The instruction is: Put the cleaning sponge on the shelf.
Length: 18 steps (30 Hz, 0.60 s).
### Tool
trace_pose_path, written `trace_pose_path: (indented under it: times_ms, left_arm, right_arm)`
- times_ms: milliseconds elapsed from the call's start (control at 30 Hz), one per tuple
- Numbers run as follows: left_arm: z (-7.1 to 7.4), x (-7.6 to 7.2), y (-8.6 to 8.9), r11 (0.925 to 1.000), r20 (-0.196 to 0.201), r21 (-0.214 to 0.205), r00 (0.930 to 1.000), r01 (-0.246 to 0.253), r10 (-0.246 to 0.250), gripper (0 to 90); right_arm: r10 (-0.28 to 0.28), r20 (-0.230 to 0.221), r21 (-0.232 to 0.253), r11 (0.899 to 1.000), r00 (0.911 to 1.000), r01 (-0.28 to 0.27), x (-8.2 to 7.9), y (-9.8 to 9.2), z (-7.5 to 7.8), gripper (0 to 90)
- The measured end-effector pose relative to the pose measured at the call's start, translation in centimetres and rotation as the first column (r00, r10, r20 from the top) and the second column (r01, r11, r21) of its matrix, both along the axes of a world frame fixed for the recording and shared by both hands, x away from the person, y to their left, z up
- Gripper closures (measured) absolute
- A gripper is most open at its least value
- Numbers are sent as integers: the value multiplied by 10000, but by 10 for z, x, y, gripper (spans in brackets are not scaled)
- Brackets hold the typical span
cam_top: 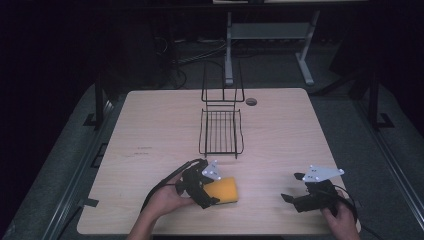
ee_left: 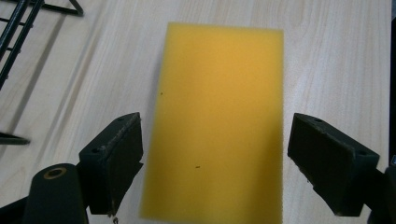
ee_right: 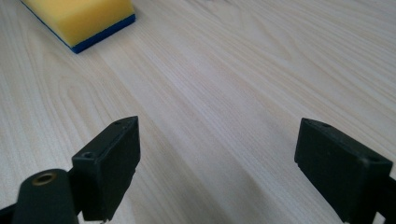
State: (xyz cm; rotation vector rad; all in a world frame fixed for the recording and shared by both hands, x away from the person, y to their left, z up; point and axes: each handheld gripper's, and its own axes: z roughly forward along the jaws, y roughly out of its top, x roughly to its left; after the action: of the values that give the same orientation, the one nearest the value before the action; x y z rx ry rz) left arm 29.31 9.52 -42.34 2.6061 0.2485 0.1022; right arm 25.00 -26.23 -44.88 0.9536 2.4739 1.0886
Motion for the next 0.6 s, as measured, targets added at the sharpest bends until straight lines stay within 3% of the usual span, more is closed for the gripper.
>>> trace_pose_path:
  times_ms: [600]
  left_arm:
    - [-11,3,-13,9990,-125,413,9997,191,-186,174]
  right_arm:
    - [92,1,-40,9999,10000,-92,1,1,0,140]
